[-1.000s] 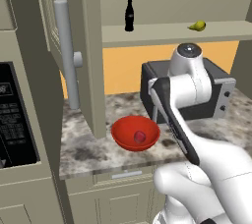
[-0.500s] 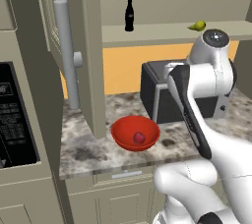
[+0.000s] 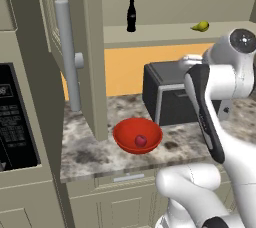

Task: Open the cabinet. Pick the apple and pear from the cabinet and place them into the bowl. Then close the cabinet.

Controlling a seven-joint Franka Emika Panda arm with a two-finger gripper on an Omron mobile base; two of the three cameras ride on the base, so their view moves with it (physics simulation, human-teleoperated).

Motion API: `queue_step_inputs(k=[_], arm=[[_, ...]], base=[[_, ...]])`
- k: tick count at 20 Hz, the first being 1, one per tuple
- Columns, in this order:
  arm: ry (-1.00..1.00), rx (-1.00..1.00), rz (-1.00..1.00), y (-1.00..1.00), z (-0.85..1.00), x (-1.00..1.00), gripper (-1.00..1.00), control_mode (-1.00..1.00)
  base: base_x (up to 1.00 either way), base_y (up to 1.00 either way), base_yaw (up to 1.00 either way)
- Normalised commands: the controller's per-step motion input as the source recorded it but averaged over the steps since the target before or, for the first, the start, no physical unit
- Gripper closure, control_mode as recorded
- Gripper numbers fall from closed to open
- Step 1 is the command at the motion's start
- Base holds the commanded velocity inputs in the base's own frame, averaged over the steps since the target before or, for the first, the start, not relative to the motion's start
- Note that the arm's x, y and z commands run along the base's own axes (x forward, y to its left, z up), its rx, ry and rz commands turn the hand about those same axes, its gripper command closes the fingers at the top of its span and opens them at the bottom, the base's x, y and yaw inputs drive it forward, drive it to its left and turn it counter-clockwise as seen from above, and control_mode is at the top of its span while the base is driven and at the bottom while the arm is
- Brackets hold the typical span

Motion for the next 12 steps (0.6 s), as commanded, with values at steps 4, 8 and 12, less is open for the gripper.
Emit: queue_step_inputs(k=[4, 8, 12], arm=[[-0.17, 0.0, 0.0, -0.32, 0.33, 0.0, -1.0, -1.0], [-0.08, 0.0, 0.0, -0.34, 0.41, 0.0, -1.0, -1.0], [-0.01, 0.0, 0.0, -0.33, 0.39, 0.01, -1.0, -1.0]], base=[[0.0, 0.0, 0.0], [0.0, 0.0, 0.0], [0.0, 0.0, 0.0]])
